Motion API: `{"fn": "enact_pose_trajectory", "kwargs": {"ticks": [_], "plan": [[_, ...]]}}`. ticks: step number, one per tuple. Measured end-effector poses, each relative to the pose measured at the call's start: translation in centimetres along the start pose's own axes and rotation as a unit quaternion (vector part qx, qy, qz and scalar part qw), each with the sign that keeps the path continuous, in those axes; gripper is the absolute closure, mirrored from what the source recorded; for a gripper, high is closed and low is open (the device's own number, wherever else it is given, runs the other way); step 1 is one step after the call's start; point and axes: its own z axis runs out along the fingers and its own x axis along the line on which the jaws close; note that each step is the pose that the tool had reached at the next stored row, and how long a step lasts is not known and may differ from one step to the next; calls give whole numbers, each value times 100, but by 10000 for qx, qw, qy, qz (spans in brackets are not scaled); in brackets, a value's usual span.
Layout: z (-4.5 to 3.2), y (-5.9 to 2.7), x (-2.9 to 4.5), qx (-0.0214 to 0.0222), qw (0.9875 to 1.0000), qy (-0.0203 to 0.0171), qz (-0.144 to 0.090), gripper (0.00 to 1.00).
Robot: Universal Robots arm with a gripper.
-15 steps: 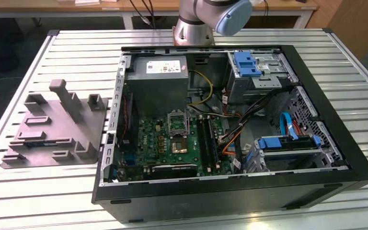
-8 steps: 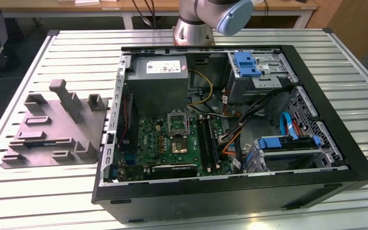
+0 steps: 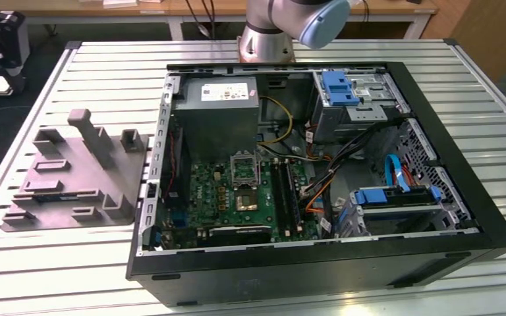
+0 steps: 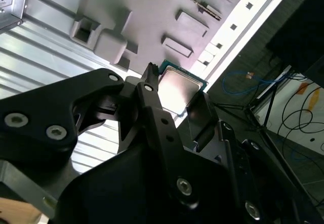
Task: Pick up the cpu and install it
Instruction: 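Pick up the cpu and move it towards the insertion slot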
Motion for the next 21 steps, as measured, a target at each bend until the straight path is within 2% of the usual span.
{"fn": "enact_pose_trajectory", "kwargs": {"ticks": [4,9,12,13,15,16,18,21], "plan": [[-1,-1,-74,-1,10000,3,0,53],[-54,2,-87,-2,10000,3,11,53],[-50,1,-95,-2,10000,-1,16,53],[-48,1,-95,2,10000,-24,16,53],[-38,-1,-100,16,10000,-96,14,53],[-31,-1,-111,24,9999,-116,12,53],[-14,-2,-142,33,9999,-152,12,53],[2,-4,-257,33,9998,-173,11,53]]}}
